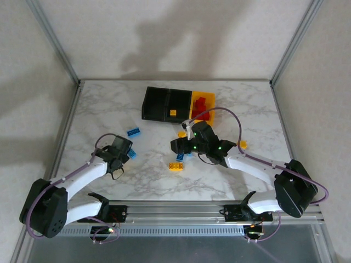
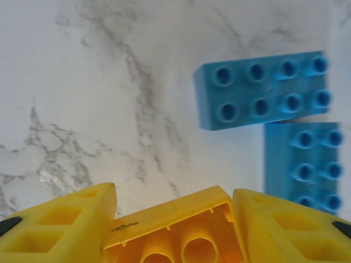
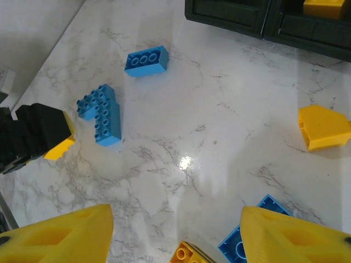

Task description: Sort the legos into containers by color

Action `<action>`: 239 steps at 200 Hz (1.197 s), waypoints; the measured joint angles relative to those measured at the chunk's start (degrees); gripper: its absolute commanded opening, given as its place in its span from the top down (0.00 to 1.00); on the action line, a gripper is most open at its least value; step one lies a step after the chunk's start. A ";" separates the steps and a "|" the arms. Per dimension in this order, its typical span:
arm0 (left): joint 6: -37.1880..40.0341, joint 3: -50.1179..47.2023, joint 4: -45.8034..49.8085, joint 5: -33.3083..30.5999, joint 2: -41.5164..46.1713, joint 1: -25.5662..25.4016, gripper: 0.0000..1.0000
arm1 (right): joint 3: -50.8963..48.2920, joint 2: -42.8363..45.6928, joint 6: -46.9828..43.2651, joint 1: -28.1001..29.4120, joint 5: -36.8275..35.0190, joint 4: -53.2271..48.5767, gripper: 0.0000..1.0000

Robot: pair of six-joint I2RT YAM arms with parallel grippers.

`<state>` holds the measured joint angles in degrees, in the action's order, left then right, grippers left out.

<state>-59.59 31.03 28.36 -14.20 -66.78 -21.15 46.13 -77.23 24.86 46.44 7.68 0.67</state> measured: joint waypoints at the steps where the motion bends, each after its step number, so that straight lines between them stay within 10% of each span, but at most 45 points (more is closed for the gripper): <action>1: 0.02 0.07 0.00 0.02 0.00 0.00 0.48 | 0.00 0.00 0.00 0.00 -0.02 0.00 0.37; 239: 6.34 40.92 -5.84 4.02 -31.63 -11.74 0.48 | -3.28 9.25 1.77 -8.59 -2.97 -2.82 0.38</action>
<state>-53.25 71.94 22.52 -10.17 -98.41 -32.88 42.85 -67.99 26.63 37.85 4.71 -2.15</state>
